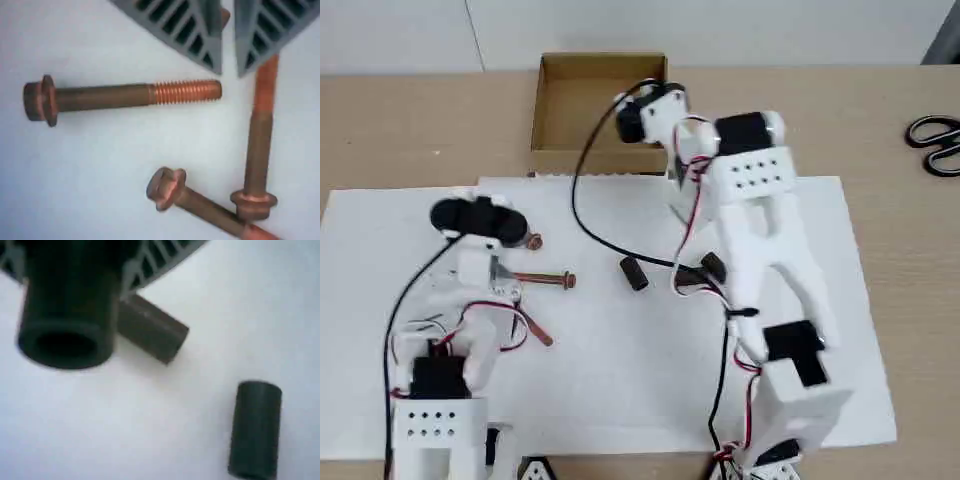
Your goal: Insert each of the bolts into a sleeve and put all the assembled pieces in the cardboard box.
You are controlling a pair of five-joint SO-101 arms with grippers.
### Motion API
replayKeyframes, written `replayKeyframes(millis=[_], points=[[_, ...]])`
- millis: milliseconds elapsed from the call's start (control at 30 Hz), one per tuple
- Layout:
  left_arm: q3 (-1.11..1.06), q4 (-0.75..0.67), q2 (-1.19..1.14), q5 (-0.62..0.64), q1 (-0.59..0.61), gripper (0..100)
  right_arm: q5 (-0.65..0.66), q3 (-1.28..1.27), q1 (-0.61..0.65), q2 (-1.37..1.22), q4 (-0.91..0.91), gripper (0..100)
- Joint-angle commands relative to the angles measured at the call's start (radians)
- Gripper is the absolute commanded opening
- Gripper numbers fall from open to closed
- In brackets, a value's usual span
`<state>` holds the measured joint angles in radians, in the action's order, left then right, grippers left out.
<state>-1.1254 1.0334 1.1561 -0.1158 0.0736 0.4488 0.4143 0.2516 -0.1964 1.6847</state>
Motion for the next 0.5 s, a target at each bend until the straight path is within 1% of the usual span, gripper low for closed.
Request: replayKeyframes(millis=[0, 167, 333, 467], points=[[0.269, 0.114, -0.149, -0.008, -0.031, 3, -0.009, -0.106, -0.084, 0.143, 0.002, 0.3], [0.588, 0.258, -0.459, -0.026, -0.078, 3, 0.014, -0.270, -0.160, 0.237, 0.001, 0.5], [0.812, 0.354, -0.678, -0.207, -0.138, 3, 0.038, -0.410, -0.239, 0.306, -0.012, 0.7], [0.888, 0.427, -0.816, -0.371, -0.189, 4, 0.066, -0.509, -0.311, 0.348, -0.024, 0.8]])
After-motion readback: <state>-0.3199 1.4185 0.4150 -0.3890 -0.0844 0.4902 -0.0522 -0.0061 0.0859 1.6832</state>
